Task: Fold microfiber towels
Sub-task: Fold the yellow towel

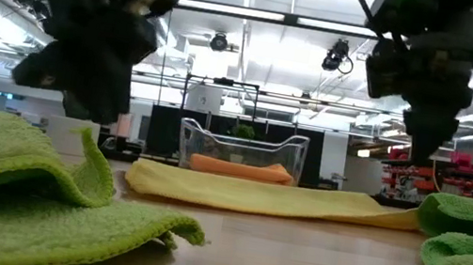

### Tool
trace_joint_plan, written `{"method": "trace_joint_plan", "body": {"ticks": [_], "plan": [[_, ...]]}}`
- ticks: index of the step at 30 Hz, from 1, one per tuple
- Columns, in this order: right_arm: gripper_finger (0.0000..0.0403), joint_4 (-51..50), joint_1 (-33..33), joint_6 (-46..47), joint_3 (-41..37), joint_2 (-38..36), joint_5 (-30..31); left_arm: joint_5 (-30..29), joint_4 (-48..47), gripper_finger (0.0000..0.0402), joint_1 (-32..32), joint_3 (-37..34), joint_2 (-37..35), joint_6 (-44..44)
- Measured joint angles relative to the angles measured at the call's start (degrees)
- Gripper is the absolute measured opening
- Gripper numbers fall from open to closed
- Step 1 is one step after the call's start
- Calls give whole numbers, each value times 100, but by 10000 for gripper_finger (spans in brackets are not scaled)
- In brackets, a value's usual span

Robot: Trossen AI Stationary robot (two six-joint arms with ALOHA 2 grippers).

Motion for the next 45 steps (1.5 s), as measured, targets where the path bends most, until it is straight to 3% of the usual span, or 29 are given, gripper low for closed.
{"method": "trace_joint_plan", "body": {"ticks": [4,8,13,17,21,34,45], "plan": [[105,123,-232,8,-3,10,-370,-109,229,122,35,-89,14,-290],[105,277,-591,1,-112,49,-643,-591,238,131,50,-89,13,-611],[105,1313,-974,267,-835,46,-1587,-1035,252,139,50,-89,44,-980],[105,2501,-1239,768,-1462,49,-1988,-1111,264,138,50,-84,123,-1290],[105,2948,-1382,821,-1771,49,-1986,-1122,260,141,50,-89,205,-1476],[105,3006,-2081,760,-2072,49,-1453,-838,161,180,70,-89,209,-1507],[106,2991,-1927,862,-2072,49,-1424,-666,332,184,31,-91,577,-1937]]}}
